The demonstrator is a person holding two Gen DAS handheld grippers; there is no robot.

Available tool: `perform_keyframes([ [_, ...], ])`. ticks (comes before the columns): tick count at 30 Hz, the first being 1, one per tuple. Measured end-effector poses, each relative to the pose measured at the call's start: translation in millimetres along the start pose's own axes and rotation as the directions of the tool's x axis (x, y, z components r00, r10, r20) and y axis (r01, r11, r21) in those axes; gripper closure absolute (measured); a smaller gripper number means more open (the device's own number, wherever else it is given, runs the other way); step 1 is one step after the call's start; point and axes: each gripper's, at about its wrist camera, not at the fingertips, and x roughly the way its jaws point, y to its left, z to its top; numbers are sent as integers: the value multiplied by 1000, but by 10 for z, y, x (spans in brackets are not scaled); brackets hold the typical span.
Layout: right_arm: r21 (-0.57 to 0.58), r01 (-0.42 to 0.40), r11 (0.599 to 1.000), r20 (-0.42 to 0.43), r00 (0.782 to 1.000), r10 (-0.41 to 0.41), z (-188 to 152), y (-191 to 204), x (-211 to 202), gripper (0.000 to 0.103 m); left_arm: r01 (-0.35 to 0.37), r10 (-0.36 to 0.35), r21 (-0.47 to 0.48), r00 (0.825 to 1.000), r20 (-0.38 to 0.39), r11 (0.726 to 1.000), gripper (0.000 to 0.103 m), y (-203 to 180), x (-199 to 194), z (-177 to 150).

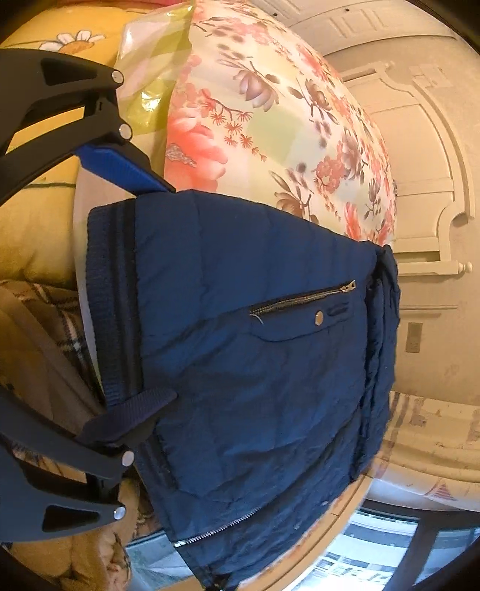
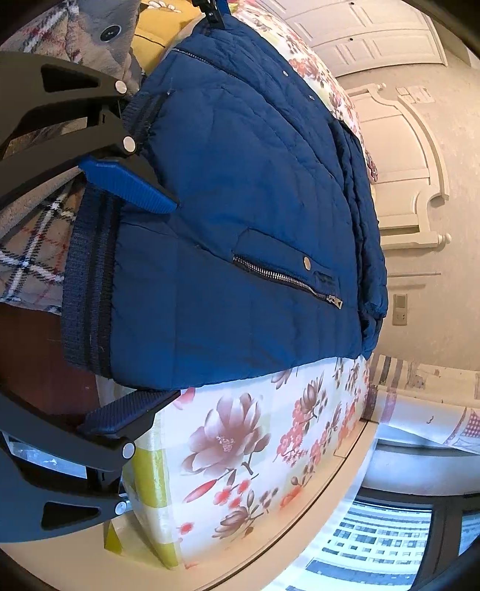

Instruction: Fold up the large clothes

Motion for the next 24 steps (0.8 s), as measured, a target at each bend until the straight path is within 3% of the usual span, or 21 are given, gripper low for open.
perform_keyframes([
  [2,2,-7,1000,14,1000,7,-2,5,-22,23,10,-10,-11,1000,-6,1000,5,17,14,-2],
  [4,12,-27,1000,29,999,26,-3,-8,-55,42,1,-1,14,1000,-1,1000,14,-9,-10,-4],
  [11,-20,-28,999,61,998,29,1,89,-133,56,2,-5,79,999,35,997,52,-76,-143,18],
  [13,-10,-46,999,76,996,47,31,83,-199,67,-3,-1,85,999,49,996,63,-98,-206,33],
  [18,47,-102,994,70,993,99,70,-8,-190,69,16,-20,76,998,55,997,65,-76,-256,66],
  [21,94,-91,991,56,995,86,43,-85,-133,58,18,-20,56,1000,25,998,52,-46,-186,40],
  [22,115,-90,989,51,995,85,29,-116,-110,52,19,-20,42,999,26,999,41,-27,-171,30],
  [24,141,-106,984,56,994,99,6,-161,-89,51,24,-25,30,1000,16,999,36,-18,-126,16],
])
